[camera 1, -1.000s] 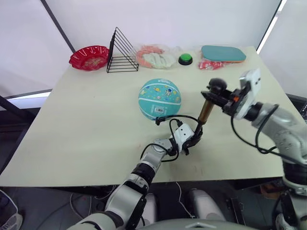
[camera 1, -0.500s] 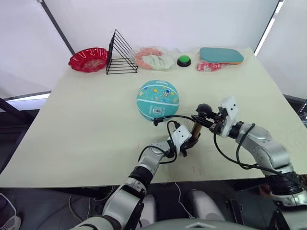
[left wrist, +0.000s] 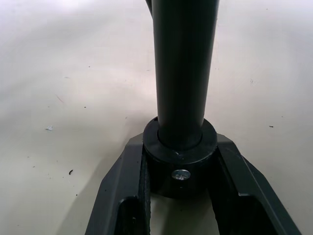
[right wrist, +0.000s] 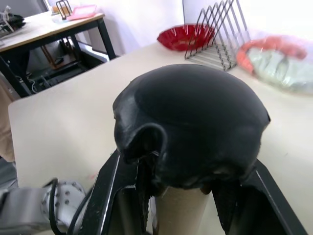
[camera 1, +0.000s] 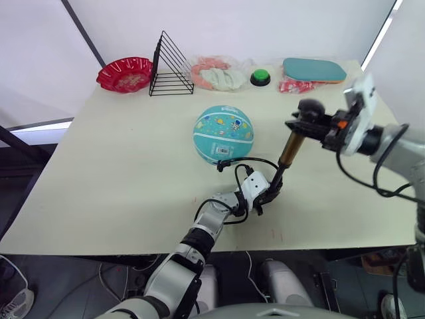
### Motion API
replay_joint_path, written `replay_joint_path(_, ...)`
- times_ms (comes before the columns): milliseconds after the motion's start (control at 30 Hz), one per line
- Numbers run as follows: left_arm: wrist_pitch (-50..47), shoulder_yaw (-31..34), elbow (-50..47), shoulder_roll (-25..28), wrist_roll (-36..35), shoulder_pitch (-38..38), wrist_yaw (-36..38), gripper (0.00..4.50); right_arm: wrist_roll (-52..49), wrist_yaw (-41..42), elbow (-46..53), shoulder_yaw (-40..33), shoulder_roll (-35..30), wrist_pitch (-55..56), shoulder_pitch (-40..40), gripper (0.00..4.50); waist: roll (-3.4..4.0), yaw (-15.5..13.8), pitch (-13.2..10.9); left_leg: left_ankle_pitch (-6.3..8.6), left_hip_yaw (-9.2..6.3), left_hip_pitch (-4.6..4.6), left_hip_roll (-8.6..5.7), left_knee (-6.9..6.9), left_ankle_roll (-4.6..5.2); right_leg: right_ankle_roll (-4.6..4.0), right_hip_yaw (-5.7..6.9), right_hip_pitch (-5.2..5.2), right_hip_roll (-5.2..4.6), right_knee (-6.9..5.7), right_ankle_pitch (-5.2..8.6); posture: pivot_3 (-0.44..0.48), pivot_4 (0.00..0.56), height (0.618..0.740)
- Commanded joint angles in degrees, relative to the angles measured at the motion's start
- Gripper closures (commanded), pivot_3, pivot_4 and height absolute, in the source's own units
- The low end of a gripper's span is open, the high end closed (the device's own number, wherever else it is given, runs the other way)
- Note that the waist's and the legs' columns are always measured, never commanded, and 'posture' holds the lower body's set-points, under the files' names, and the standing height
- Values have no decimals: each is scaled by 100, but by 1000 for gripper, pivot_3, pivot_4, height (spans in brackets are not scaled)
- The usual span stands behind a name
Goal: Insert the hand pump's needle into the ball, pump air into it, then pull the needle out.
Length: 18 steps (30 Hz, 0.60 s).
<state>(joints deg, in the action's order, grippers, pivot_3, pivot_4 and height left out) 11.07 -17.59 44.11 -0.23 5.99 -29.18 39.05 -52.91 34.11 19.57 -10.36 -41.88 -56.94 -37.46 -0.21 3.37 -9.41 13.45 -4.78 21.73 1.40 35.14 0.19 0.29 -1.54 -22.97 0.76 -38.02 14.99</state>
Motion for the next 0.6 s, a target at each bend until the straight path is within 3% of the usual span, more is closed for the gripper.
replay_joint_path(33, -210, -112, 495, 97, 145, 222, 41, 3441, -106, -108, 264, -361, -80, 89, -181, 3385, -1, -5, -1, 0, 0, 1, 0, 0, 0, 0, 0, 0, 0, 1, 0, 0, 150, 740)
replay_joint_path(300, -230, -95, 414, 106, 124, 243, 2, 3441, 950, 152, -264, 653, 410, 969, 917, 3385, -27, 42, 41, 0, 3, -10, 3, -1, 1, 0, -4, 22, 3, 1, 0, 0, 150, 740)
replay_joint_path(600, -276, -66, 330, 139, 90, 269, -91, 3441, 2596, 710, -2024, 2148, 1197, 2628, 1901, 3385, -69, 72, 107, 2, 0, -99, 29, -27, 0, -20, 3, 81, 25, 4, 12, 0, 150, 740)
